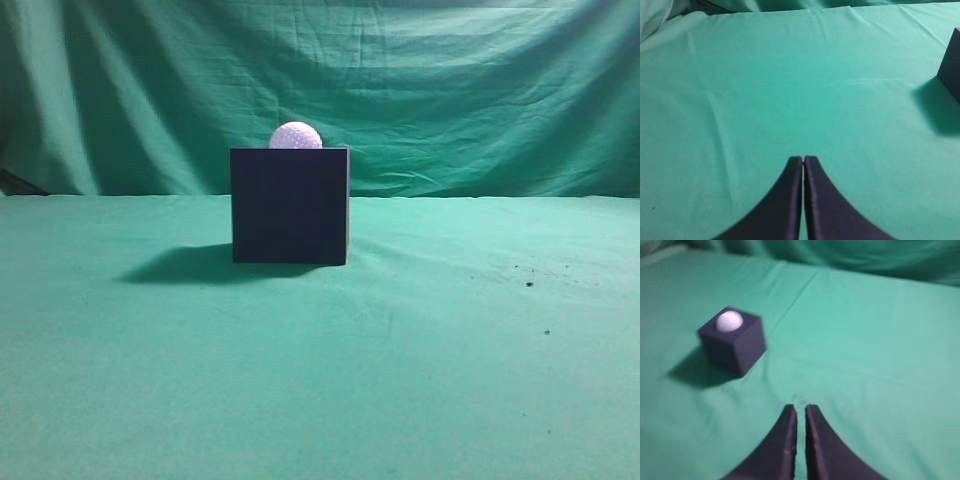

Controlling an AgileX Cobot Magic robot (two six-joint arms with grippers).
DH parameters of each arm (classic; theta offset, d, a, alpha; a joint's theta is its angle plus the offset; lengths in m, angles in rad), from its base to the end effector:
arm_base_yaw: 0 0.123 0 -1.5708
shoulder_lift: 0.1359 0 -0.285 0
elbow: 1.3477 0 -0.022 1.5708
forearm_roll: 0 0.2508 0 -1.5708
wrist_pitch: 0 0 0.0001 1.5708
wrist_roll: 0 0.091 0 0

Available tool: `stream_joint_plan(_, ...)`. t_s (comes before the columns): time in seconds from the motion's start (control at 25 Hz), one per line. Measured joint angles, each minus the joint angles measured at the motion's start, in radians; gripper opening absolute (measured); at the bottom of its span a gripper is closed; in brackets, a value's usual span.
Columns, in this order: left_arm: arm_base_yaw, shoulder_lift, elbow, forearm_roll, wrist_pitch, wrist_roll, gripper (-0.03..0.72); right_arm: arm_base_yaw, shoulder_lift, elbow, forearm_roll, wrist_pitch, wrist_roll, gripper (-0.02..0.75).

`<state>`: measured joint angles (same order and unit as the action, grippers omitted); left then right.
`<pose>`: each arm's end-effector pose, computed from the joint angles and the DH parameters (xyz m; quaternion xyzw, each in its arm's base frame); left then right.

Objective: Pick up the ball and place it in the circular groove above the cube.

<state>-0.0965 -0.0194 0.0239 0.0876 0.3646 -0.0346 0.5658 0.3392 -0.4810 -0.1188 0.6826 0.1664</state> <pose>0.0525 -0.0022 0.1735 0.0480 0.7976 -0.0023 0.6013 0.0606 0.0304 0.2922 -0.1868 0.8259 0.1369 0.5141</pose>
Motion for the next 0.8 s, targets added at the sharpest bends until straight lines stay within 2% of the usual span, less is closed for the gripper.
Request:
stream_joint_plan(0.24, 0.000, 0.000, 0.000, 0.000, 0.000, 0.000, 0.000, -0.245, -0.160, 0.258, 0.000, -0.266, -0.004, 0.000)
stream_joint_plan(0.4, 0.000, 0.000, 0.000, 0.000, 0.000, 0.000, 0.000, -0.363, -0.254, 0.394, 0.000, -0.378, -0.002, 0.000)
stream_joint_plan(0.6, 0.000, 0.000, 0.000, 0.000, 0.000, 0.000, 0.000, -0.428, -0.340, 0.502, 0.002, -0.408, 0.000, 0.000)
stream_joint_plan(0.8, 0.000, 0.000, 0.000, 0.000, 0.000, 0.000, 0.000, -0.463, -0.349, 0.507, 0.009, -0.371, 0.000, 0.000)
